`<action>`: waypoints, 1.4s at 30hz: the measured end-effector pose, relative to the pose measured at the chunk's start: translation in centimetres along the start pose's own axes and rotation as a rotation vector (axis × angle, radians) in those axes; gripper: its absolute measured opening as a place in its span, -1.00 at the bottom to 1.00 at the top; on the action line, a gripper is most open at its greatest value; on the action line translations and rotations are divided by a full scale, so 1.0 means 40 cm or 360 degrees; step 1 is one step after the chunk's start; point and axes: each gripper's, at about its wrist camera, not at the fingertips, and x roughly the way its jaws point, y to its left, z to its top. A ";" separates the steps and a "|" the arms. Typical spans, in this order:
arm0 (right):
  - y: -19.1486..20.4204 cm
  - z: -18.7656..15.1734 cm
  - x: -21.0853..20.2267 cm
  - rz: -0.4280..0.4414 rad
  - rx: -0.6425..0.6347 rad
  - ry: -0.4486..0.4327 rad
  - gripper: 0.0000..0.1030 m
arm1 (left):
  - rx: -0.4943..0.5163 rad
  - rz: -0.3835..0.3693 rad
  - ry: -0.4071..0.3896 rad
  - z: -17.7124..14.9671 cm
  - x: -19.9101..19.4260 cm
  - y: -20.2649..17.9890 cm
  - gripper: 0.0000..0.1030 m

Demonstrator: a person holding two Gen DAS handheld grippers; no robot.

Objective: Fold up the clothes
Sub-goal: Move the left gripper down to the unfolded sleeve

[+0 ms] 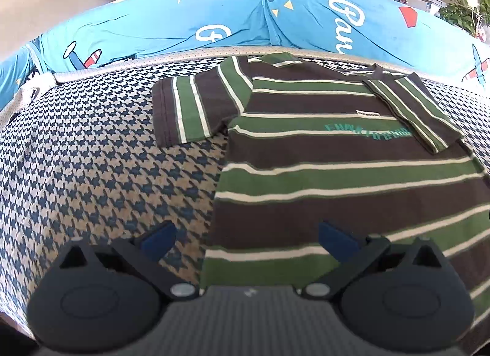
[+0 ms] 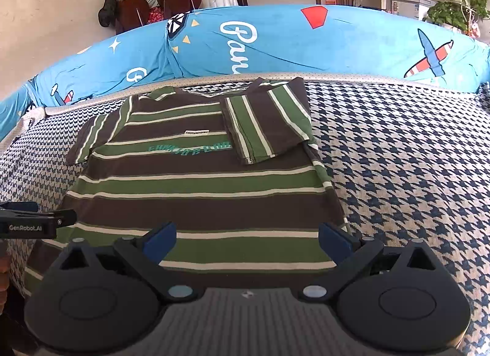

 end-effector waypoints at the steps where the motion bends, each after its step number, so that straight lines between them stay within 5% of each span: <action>1: -0.001 0.005 0.008 0.0021 0.0004 0.0006 0.94 | -0.0015 -0.0005 0.0006 0.012 0.009 0.008 1.00; 17: 0.006 0.072 0.131 0.0161 0.0091 0.0160 0.94 | -0.0275 -0.0009 -0.0042 0.256 0.135 0.192 0.97; 30: 0.039 0.098 0.188 0.0189 0.0023 0.0238 0.94 | -0.0346 -0.0068 0.0023 0.361 0.249 0.290 0.41; 42: 0.063 0.105 0.212 0.0178 -0.0018 0.0272 0.94 | -0.0417 -0.0136 0.0064 0.383 0.320 0.319 0.21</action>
